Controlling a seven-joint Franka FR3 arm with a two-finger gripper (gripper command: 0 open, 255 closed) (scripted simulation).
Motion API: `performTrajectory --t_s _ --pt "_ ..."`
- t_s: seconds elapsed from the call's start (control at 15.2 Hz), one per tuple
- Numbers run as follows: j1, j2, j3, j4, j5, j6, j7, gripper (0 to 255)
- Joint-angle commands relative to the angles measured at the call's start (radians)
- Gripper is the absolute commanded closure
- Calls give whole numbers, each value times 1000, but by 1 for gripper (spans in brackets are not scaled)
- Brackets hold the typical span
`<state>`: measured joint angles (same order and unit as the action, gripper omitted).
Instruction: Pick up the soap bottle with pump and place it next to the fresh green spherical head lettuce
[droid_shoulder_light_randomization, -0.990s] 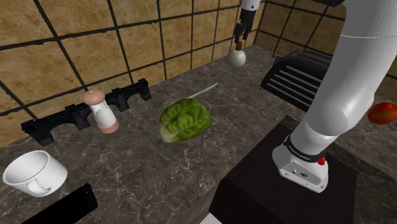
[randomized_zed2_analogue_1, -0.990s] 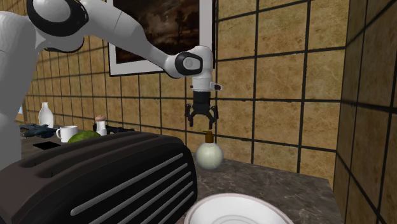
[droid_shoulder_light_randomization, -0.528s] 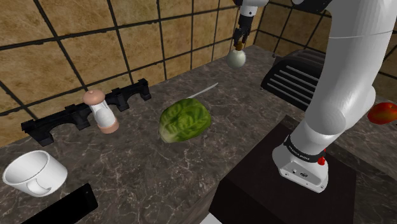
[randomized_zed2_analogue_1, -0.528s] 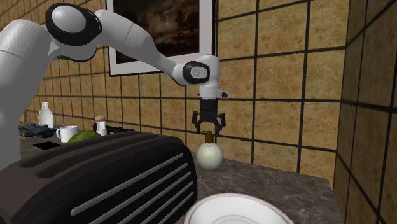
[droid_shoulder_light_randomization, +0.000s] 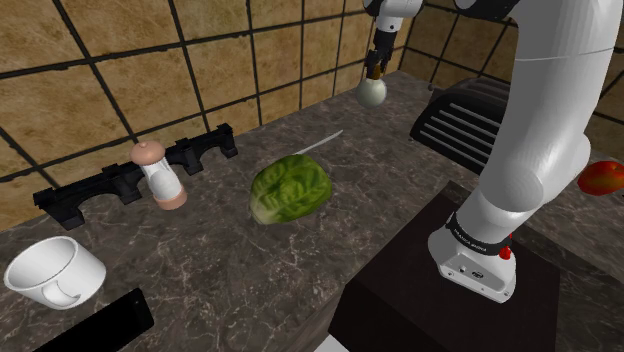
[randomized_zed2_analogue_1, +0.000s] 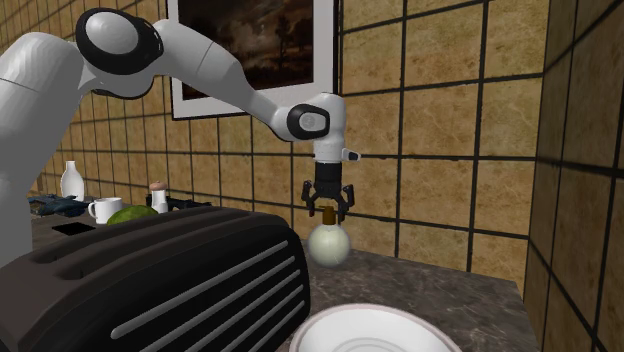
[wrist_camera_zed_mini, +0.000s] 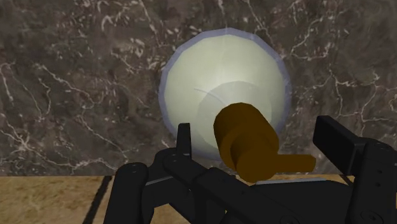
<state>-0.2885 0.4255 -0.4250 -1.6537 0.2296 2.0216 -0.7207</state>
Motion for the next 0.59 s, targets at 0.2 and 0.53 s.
performTrajectory --t_s 0.2,0.53 --pt "0 0 0 0 0 0 0 255" --pt "0 1 0 1 0 0 0 255"
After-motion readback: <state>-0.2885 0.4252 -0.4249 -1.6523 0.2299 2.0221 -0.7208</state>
